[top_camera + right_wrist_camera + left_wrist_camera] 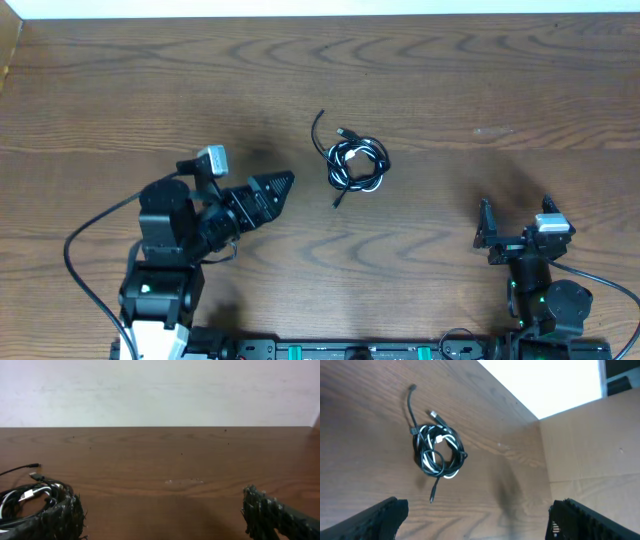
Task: Untangle cables
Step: 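Move the left gripper forward over the black and white cable bundle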
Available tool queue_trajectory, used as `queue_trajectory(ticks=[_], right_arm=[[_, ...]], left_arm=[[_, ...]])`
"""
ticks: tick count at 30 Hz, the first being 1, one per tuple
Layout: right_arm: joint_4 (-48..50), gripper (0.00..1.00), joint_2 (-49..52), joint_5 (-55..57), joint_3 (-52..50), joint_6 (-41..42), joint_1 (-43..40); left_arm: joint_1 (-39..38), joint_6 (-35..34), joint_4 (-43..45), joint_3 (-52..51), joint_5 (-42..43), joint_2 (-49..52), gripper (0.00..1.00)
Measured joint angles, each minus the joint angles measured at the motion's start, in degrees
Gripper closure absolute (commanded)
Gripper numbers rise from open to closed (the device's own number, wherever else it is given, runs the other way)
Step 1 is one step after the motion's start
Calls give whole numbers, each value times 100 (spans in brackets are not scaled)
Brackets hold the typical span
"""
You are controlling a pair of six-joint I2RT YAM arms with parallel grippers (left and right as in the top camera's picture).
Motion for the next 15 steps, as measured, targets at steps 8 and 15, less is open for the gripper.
queue_trajectory(ticks=[8,15], right_arm=[[0,1,0,0,0,-2,0],[0,1,0,2,0,0,0]], left_arm=[[-426,208,-1467,1215,-809,662,0],[-1438,365,-2575,2347,-2227,1414,0]])
